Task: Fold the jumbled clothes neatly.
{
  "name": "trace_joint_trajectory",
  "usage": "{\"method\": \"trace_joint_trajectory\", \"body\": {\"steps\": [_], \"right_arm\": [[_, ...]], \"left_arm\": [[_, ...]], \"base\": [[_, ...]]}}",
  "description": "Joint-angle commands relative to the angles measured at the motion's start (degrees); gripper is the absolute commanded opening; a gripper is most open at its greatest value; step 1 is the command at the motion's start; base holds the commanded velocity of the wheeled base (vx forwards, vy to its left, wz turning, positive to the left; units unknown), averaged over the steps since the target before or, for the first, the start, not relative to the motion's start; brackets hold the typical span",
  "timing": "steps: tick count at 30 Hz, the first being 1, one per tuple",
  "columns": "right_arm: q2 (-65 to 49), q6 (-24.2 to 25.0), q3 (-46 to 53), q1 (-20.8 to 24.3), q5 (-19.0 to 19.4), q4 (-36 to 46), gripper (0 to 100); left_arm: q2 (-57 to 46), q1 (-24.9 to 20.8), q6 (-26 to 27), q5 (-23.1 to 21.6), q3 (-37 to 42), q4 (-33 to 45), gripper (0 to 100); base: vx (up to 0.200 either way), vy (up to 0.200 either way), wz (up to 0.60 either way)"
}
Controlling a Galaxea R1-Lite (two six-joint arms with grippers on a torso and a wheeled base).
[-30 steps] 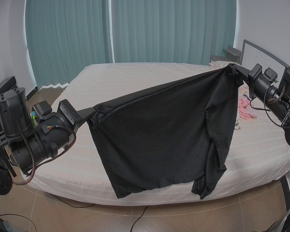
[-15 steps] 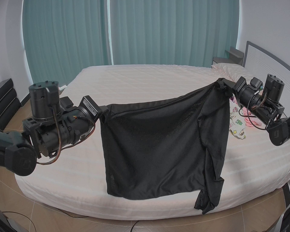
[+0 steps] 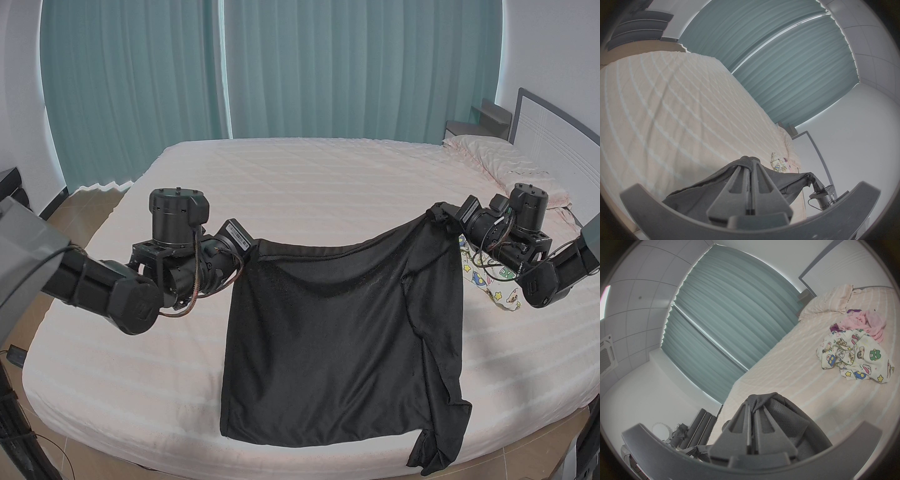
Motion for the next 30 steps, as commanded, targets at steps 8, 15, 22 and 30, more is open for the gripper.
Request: {"method": "trace_joint_trajectory", "body": {"steps": [8,15,22,30], "right_arm": [[17.0,0.0,-6.7,-1.1,-3.5,-1.4,100],[23.1,-0.5,-11.7,-1.1,-7.2,-0.7,100],[30.9,-0.6,-19.0,-2.8,-17.1,0.3,100],[26.7,-0.5,-11.8,-2.8,-15.3,-0.3,100]], "left_arm": [[16.1,2.3,0.0,0.3,-9.7,-0.6,100],[21.6,3.5,0.5,1.0,-13.6,-0.5,100],[25.8,7.3,6.4,9.4,-18.3,-0.7,100],[23.6,9.4,6.3,8.9,-18.0,-0.5,100]], "base": [[0.0,0.0,0.0],[0.0,0.0,0.0],[0.0,0.0,0.0],[0.0,0.0,0.0]]}}
